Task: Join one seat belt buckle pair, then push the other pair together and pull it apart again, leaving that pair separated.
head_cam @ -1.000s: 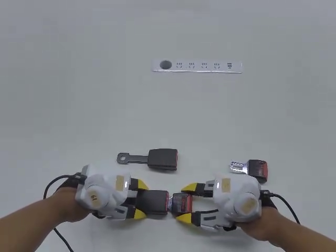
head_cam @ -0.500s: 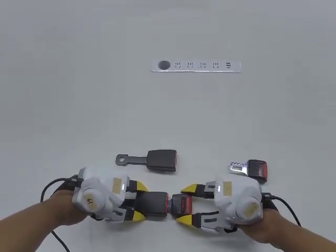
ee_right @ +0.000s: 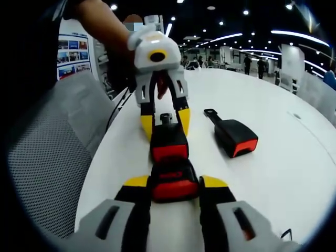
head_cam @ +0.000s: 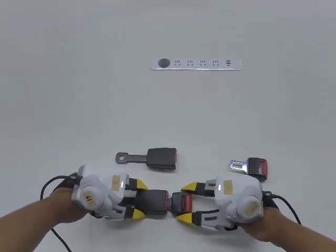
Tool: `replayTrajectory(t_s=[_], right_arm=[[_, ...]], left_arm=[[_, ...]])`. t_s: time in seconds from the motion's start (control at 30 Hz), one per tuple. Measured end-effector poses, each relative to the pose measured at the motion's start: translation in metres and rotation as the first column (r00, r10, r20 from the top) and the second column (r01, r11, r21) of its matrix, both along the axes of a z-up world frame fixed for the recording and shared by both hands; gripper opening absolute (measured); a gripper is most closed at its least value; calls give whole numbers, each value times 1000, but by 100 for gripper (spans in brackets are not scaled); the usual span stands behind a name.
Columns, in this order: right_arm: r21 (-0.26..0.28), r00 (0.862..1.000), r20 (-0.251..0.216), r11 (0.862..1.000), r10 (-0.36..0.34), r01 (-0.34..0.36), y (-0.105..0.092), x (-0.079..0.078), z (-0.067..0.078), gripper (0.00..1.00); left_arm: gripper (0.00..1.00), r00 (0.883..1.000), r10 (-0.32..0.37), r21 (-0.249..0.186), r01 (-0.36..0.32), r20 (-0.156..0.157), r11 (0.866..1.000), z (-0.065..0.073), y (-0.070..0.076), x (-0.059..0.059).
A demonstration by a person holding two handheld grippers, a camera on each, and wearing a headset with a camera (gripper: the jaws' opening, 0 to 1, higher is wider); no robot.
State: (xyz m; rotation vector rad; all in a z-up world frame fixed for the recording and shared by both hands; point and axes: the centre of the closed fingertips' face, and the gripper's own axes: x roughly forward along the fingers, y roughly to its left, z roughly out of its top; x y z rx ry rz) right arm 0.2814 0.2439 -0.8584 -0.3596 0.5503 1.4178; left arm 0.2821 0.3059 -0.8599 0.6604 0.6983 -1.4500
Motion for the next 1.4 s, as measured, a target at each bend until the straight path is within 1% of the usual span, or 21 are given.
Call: replayTrajectory(t_s=[0.3, 1.4], right_arm=[[2, 1000, -2, 1000, 1, -1, 0, 0, 0, 35], [14, 1000, -6, 1000, -6, 6, -1, 0, 0, 35]], left_arm=[[32, 1000, -2, 5, 2, 2, 1000, 0, 0, 0], [32, 1000, 5, 4, -4, -14, 1000, 0, 1, 0]])
